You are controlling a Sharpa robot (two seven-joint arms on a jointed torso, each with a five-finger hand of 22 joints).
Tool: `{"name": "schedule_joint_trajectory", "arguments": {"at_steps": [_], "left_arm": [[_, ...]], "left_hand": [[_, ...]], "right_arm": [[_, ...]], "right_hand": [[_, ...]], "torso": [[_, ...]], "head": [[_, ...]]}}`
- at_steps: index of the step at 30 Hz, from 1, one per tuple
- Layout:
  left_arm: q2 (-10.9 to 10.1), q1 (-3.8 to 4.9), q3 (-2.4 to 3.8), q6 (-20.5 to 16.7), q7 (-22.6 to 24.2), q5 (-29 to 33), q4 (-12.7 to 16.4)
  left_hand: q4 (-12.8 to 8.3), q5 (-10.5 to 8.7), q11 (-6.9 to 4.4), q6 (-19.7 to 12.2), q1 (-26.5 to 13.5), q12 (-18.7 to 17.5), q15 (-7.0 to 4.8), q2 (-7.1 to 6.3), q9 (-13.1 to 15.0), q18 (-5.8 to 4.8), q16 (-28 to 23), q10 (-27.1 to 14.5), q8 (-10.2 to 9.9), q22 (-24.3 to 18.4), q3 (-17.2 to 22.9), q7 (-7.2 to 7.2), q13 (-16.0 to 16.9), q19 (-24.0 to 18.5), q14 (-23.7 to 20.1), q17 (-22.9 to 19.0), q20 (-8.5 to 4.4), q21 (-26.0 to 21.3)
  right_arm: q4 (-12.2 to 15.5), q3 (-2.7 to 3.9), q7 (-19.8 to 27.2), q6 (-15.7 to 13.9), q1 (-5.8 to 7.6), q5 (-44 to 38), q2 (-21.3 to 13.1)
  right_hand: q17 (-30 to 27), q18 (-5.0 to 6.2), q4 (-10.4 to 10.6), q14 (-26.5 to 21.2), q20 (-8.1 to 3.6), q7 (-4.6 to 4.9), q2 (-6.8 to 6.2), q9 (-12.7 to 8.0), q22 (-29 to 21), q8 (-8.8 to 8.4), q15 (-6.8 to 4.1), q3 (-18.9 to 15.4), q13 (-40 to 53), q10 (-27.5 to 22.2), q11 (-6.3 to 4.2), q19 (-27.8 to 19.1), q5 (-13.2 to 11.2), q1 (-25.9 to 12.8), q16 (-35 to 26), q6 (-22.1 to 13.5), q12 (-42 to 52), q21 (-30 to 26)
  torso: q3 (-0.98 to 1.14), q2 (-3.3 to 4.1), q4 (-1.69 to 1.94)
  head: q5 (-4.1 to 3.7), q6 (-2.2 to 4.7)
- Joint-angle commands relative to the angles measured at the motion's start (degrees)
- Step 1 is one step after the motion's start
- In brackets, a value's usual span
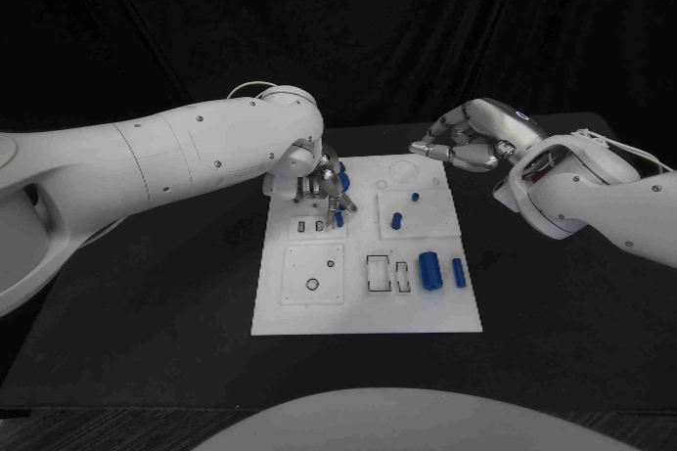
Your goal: Assemble the parts on the task board
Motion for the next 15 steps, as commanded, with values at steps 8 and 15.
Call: {"name": "schedule_joint_trajectory", "arguments": {"at_steps": [8,15], "left_arm": [[0.1,-0.45,0.06,1.2,0.5,0.4,0.0],[0.0,-0.59,0.06,2.2,-0.1,0.4,0.2]], "left_hand": [[0.3,0.32,-0.42,0.8,-0.2,0.8,-0.49,-0.75,1.0,-2.11,0.8,6.4,-1.3,10.1,2.0,0.02,15.1,1.8,6.1,15.2,-0.04,-0.1],[0.1,-0.77,-0.43,0.9,-0.6,0.8,-0.52,-1.11,1.1,-2.09,0.8,6.4,-2.0,10.1,2.2,0.08,15.1,1.7,6.1,15.2,-0.07,-0.2]], "right_arm": [[-0.2,0.05,-0.6,0.8,-0.2,-0.1,0.2],[-0.3,0.05,-0.7,0.9,-0.22,-0.1,0.3]], "right_hand": [[13.5,-1.83,0.5,5.4,0.09,-0.09,1.39,-0.2,10.8,-1.19,0.46,-1.9,15.5,6.4,0.14,0.3,1.2,0.4,0.1,0.3,1.0,-0.1],[13.5,-1.82,0.5,5.4,0.09,-0.09,1.4,-0.2,10.8,-1.2,0.46,-1.9,15.5,6.4,0.14,0.3,1.2,0.4,0.1,0.3,1.0,-0.2]], "torso": [[-0.06,-0.04,0.04],[-0.05,-0.06,-0.01]], "head": [[0.0,-0.01],[0.11,-0.01]]}}
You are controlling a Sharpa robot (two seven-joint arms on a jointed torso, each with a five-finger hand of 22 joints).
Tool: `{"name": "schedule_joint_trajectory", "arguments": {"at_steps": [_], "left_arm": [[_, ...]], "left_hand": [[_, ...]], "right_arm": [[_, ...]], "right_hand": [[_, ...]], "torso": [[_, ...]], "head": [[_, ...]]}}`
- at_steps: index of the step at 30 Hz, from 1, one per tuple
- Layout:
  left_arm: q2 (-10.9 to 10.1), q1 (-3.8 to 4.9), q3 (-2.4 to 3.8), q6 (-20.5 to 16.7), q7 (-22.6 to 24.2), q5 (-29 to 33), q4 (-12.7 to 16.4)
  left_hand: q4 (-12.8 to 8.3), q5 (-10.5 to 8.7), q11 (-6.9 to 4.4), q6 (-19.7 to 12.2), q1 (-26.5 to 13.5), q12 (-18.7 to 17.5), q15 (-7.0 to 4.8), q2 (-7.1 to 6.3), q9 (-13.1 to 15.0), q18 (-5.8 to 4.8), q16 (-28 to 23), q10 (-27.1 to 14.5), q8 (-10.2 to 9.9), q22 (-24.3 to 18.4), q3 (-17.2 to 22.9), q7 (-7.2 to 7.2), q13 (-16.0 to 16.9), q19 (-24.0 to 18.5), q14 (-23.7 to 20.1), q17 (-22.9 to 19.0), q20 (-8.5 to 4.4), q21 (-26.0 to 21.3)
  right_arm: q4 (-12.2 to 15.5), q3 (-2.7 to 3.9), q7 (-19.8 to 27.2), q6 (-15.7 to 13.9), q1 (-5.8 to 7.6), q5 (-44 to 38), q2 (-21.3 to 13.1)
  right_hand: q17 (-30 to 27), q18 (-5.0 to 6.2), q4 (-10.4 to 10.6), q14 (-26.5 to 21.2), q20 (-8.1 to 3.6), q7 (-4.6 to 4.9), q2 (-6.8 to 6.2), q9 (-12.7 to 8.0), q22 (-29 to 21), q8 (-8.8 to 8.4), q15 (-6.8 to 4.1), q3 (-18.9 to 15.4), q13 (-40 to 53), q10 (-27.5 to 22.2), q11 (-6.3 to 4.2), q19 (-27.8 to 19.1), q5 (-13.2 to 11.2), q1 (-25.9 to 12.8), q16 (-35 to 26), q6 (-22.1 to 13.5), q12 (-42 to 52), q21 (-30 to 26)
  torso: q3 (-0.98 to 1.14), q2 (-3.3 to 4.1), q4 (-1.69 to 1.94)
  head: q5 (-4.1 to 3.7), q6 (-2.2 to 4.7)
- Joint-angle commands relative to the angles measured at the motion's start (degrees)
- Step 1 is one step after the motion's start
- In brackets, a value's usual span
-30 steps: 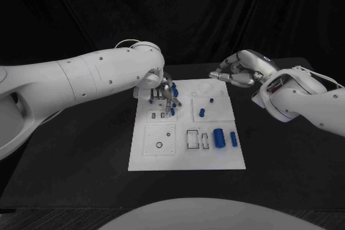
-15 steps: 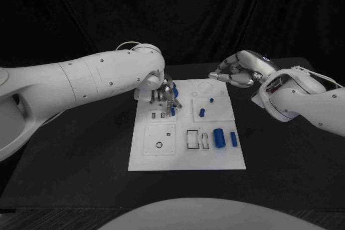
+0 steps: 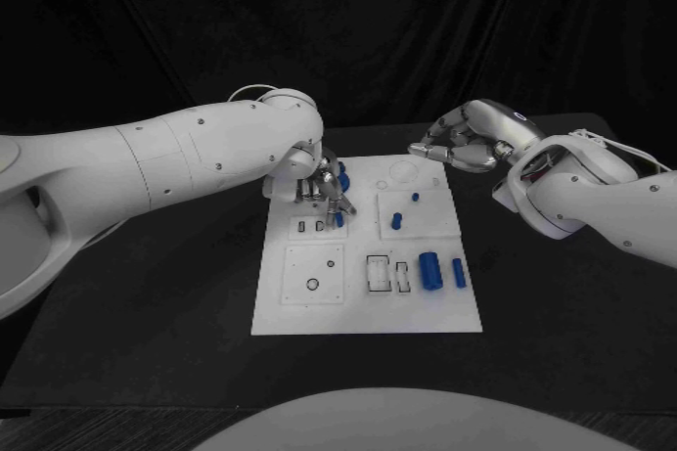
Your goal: Assemble the parts on the task board
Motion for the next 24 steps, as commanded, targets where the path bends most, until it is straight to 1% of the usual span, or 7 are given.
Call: {"name": "schedule_joint_trajectory", "arguments": {"at_steps": [1,6,15,24], "left_arm": [[0.0,-0.17,0.06,1.7,0.0,0.4,0.2],[-0.1,-0.26,0.06,2.1,-0.2,0.4,0.2],[-0.1,-0.33,0.05,2.6,-0.1,0.4,0.3],[0.0,-0.36,0.05,2.7,0.2,0.4,0.0]], "left_hand": [[0.1,-0.95,-0.41,0.9,-0.7,0.8,-0.52,-1.13,1.1,-2.08,0.8,6.4,-0.8,10.0,2.2,0.1,15.1,1.7,6.1,15.2,-0.07,-0.2],[0.1,-1.02,-0.41,0.9,-0.7,0.8,-0.52,-1.14,1.1,-2.06,0.8,6.4,-0.8,10.0,2.3,0.1,15.1,1.6,6.1,15.2,-0.07,-0.3],[0.1,-1.2,-0.41,1.1,-0.8,0.8,-0.51,-1.18,1.1,-2.05,0.8,6.4,-0.9,9.9,2.3,0.08,15.1,1.6,6.1,15.2,-0.07,-0.3],[-0.7,-0.24,-0.55,1.6,-0.4,0.8,-0.62,-1.18,1.4,-2.05,0.8,6.4,-1.3,10.0,3.2,-0.11,15.1,1.6,6.1,15.2,-0.14,-0.4]], "right_arm": [[-0.1,0.05,-0.7,0.4,-0.16,-0.1,0.1],[-0.1,0.05,-0.7,0.5,-0.17,-0.1,0.1],[-0.2,0.05,-0.9,0.8,-0.17,-0.1,0.2],[-0.4,0.05,-1.0,1.0,-0.18,-0.1,0.3]], "right_hand": [[13.5,-1.82,0.5,5.4,0.09,-0.09,1.4,-0.2,10.8,-1.2,0.46,-1.9,15.5,6.4,0.14,0.3,1.2,0.4,0.1,0.3,1.0,-0.1],[13.5,-1.82,0.5,5.4,0.09,-0.09,1.4,-0.2,10.8,-1.2,0.46,-1.9,15.5,6.4,0.14,0.3,1.2,0.4,0.1,0.3,1.0,-0.1],[13.5,-1.73,0.6,5.4,0.09,-0.08,1.42,-0.2,10.7,-1.22,0.47,-2.0,15.5,6.4,0.14,0.2,1.2,0.3,0.1,0.3,1.0,-0.6],[13.4,-1.66,0.6,5.4,0.09,-0.08,1.44,-0.2,10.6,-1.23,0.47,-2.1,15.5,6.4,0.14,0.0,1.2,0.3,0.0,0.3,1.0,-0.9]], "torso": [[0.02,-0.04,-0.07],[0.05,-0.03,-0.03],[0.06,-0.04,-0.07],[0.05,-0.06,-0.04]], "head": [[0.11,-0.01],[0.04,-0.01],[0.04,-0.01],[0.0,-0.01]]}}
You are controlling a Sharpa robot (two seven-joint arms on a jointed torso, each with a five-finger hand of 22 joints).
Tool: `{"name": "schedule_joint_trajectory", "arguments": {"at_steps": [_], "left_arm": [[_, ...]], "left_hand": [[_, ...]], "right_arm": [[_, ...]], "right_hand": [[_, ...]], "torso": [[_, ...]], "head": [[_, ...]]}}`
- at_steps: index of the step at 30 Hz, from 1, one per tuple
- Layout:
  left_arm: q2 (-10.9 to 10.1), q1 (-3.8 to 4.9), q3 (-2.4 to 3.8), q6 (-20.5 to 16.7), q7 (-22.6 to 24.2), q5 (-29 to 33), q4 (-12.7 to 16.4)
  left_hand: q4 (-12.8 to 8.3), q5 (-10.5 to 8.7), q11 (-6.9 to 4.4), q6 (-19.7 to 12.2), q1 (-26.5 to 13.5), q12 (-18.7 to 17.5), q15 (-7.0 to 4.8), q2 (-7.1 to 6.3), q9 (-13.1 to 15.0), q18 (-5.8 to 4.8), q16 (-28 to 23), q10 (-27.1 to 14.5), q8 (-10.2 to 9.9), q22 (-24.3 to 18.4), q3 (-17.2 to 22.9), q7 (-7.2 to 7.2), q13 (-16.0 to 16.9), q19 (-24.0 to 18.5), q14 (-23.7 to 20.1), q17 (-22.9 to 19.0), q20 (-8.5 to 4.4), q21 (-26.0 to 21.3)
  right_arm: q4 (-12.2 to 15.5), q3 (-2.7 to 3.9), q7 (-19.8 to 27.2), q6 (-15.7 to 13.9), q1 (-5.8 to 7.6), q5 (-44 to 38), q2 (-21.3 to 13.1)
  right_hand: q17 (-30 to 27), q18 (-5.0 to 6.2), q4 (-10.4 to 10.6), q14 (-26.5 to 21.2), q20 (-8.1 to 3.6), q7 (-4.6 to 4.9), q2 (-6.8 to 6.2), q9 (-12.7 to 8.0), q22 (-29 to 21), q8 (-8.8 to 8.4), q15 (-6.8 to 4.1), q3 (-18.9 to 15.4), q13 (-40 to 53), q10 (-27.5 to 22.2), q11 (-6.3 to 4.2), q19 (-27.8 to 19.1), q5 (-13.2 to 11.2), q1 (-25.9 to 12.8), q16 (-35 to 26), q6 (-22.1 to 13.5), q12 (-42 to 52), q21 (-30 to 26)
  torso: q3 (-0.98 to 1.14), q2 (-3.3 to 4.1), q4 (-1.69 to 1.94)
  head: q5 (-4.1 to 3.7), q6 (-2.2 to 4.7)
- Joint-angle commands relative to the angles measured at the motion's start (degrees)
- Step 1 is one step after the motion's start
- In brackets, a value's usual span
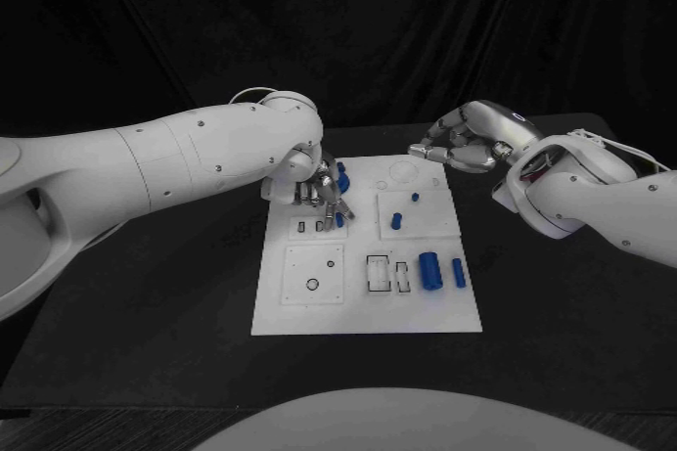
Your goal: Assemble the parts on the task board
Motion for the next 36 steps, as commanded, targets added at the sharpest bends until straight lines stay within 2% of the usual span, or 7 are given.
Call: {"name": "schedule_joint_trajectory", "arguments": {"at_steps": [1,13,20,25,36], "left_arm": [[0.1,-0.12,0.05,0.9,0.6,0.4,-0.1],[0.3,-0.18,0.05,0.6,1.2,0.4,-0.6],[0.2,-0.2,0.05,0.3,1.5,0.4,-0.8],[0.2,-0.21,0.05,0.0,1.8,0.4,-0.9],[-0.4,-0.22,0.05,-0.4,1.7,0.4,-0.7]], "left_hand": [[-0.9,0.68,-0.57,1.4,0.4,0.8,-0.64,-0.52,1.1,-2.05,0.8,6.5,-0.7,10.0,3.4,-0.16,15.2,1.6,6.1,15.2,-0.16,-0.4],[-3.8,4.89,-1.02,2.3,1.6,0.8,-1.06,-1.01,1.8,-2.02,0.8,6.5,-2.3,9.9,7.0,-0.61,15.2,1.6,6.1,15.2,-0.58,-0.5],[-5.0,6.35,-1.19,2.8,1.9,0.8,-1.21,-1.33,2.3,-2.04,0.8,6.5,-2.7,10.0,8.8,-0.8,15.2,1.7,6.1,15.2,-0.72,-0.6],[-6.9,7.24,-1.46,3.2,2.2,0.8,-1.45,-2.08,3.2,-2.08,0.8,6.5,-3.1,10.2,12.0,-1.06,15.2,1.9,6.1,15.2,-0.98,-0.5],[-7.6,7.31,-1.6,3.7,1.6,0.8,-1.6,-2.79,3.9,-2.12,0.8,6.5,-3.1,10.4,13.6,-1.2,15.2,2.0,6.1,15.2,-1.09,-0.5]], "right_arm": [[-0.1,0.04,-1.0,0.4,-0.16,-0.1,0.1],[-0.4,0.04,-1.2,0.9,-0.19,-0.1,0.3],[-0.5,0.04,-1.5,1.2,-0.2,-0.1,0.4],[-0.6,0.04,-1.8,1.6,-0.23,-0.1,0.5],[-0.9,0.04,-2.3,1.8,-0.29,-0.1,0.5]], "right_hand": [[13.4,-1.66,-0.2,5.4,0.09,-0.08,1.44,-0.2,10.6,-1.23,0.47,-1.3,15.5,6.3,0.14,0.0,1.2,0.3,0.0,0.3,1.0,-0.9],[13.0,-1.55,-0.2,5.3,0.09,-0.08,1.49,-0.2,10.4,-1.24,0.47,-1.3,15.5,6.3,0.14,-0.2,1.3,0.2,-0.3,0.3,1.0,-1.4],[12.9,-1.51,-0.2,5.3,0.1,-0.08,1.53,-0.2,10.4,-1.25,0.47,-1.4,15.5,6.3,0.15,-0.2,1.3,0.2,-0.4,0.3,1.0,-1.6],[12.7,-1.48,-0.2,5.2,0.1,-0.07,1.57,-0.2,10.3,-1.26,0.47,-1.4,15.5,6.3,0.15,-0.3,1.3,0.2,-0.5,0.3,1.0,-1.8],[12.6,-1.44,-0.3,5.2,0.11,-0.05,1.62,-0.2,10.2,-1.33,0.48,-1.5,15.5,6.3,0.17,-0.4,1.5,0.4,-0.6,0.3,1.0,-2.0]], "torso": [[0.0,0.0,0.01],[-0.01,0.02,0.01],[0.0,-0.01,0.01],[0.01,-0.02,-0.05],[0.04,-0.03,-0.01]], "head": [[-0.01,-0.01],[-0.06,-0.01],[-0.03,-0.01],[0.09,-0.01],[0.29,-0.01]]}}
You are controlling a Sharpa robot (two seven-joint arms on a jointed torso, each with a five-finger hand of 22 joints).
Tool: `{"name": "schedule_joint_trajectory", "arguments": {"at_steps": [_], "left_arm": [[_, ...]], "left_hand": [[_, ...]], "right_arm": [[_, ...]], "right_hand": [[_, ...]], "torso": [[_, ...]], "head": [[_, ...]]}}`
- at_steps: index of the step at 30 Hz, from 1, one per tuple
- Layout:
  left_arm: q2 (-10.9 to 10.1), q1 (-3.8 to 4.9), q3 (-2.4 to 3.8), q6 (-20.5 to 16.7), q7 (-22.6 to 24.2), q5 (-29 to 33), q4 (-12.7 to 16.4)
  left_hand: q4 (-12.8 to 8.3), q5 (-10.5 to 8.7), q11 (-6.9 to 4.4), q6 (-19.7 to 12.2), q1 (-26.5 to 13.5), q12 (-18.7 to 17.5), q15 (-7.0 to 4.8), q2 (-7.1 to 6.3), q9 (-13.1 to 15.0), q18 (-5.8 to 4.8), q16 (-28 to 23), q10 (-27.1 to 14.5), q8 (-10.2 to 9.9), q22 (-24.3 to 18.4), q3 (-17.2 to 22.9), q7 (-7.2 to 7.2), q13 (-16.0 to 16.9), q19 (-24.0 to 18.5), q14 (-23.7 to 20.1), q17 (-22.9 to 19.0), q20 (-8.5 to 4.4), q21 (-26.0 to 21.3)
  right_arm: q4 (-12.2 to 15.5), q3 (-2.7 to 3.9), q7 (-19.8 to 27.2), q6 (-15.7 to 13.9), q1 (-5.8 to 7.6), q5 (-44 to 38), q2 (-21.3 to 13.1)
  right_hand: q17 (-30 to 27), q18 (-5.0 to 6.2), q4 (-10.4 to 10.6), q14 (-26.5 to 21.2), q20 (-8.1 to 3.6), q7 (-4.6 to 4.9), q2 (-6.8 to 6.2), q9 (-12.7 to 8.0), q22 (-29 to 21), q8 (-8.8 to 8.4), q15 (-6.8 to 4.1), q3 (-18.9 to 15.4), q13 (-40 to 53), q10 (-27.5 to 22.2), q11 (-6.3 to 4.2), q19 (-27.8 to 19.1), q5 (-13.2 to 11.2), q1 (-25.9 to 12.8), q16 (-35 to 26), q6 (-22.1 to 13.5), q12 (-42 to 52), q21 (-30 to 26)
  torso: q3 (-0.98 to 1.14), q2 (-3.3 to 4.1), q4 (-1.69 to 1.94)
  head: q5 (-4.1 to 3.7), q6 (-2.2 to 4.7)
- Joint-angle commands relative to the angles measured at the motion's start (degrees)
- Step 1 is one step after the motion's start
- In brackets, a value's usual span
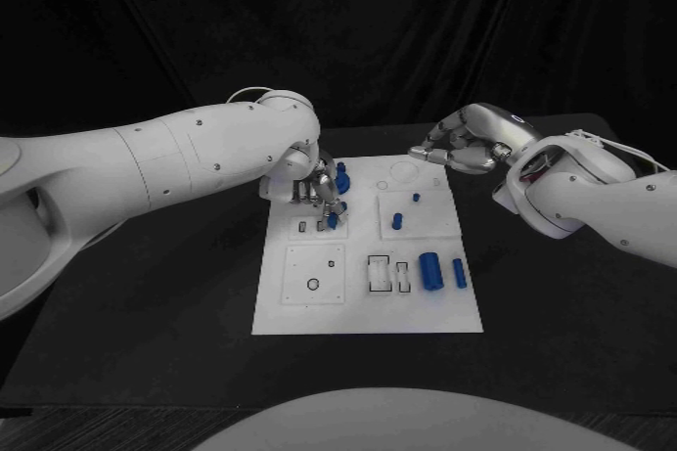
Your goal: Assemble the parts on the task board
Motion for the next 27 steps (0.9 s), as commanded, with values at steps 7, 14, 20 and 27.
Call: {"name": "schedule_joint_trajectory", "arguments": {"at_steps": [7,14,20,27], "left_arm": [[-0.6,-0.13,0.05,-0.8,0.7,0.3,0.6],[-2.0,-0.12,0.05,-2.2,0.3,0.3,2.0],[-4.7,0.04,0.05,-5.5,0.4,0.3,5.0],[-8.7,0.23,0.05,-9.7,1.1,0.3,9.0]], "left_hand": [[-1.3,1.51,-0.78,1.6,-0.5,0.8,-0.91,-1.57,2.1,-2.11,0.8,6.6,-0.5,10.4,4.4,-0.72,15.2,2.8,6.9,15.2,-0.39,-0.5],[-1.5,1.78,-0.81,1.7,-1.2,0.8,-0.98,-2.03,2.6,-2.09,0.8,6.6,-0.6,10.4,5.6,-0.71,15.2,2.8,6.9,15.2,-0.47,-0.6],[-1.6,1.91,-0.8,1.5,-1.9,0.8,-0.99,-2.49,2.9,-2.04,0.8,6.6,-0.8,10.2,6.4,-0.71,15.2,2.6,6.9,15.2,-0.49,-0.7],[-1.6,2.06,-0.72,1.3,-2.6,0.8,-0.93,-2.94,3.3,-1.96,0.8,6.6,-1.1,9.9,7.5,-0.55,15.2,2.4,6.9,15.2,-0.46,-1.0]], "right_arm": [[-0.1,0.05,-1.6,0.7,-0.21,-0.1,-0.1],[-0.1,0.05,-1.7,0.9,-0.26,-0.1,-0.2],[0.0,0.05,-1.8,1.0,-0.3,-0.1,-0.5],[0.2,0.05,-1.9,1.0,-0.47,-0.1,-0.8]], "right_hand": [[12.5,-1.4,-0.3,5.2,0.11,-0.04,1.62,-0.2,10.2,-0.85,0.48,-1.5,15.5,6.4,0.18,-0.4,1.5,0.5,-0.6,0.2,1.0,-1.5],[12.4,-1.38,-0.3,5.1,0.12,-0.03,1.64,-0.2,10.1,-0.88,0.49,-1.5,15.5,6.4,0.19,-0.5,1.5,0.5,-0.7,0.2,1.0,-1.6],[12.3,-1.34,-0.3,5.1,0.12,-0.02,1.65,-0.2,10.1,-0.93,0.49,-1.5,15.5,6.4,0.19,-0.6,1.6,0.6,-0.7,0.1,1.0,-1.8],[12.1,-1.28,-0.3,5.1,0.13,0.0,1.68,-0.3,10.0,-1.0,0.5,-1.6,15.5,6.4,0.2,-0.7,1.6,0.7,-0.9,0.1,1.0,-2.1]], "torso": [[-0.01,-0.03,0.0],[0.0,-0.07,0.08],[-0.01,-0.14,0.04],[0.0,-0.16,0.06]], "head": [[0.25,-0.01],[0.38,-0.01],[0.52,-0.01],[1.21,-0.01]]}}
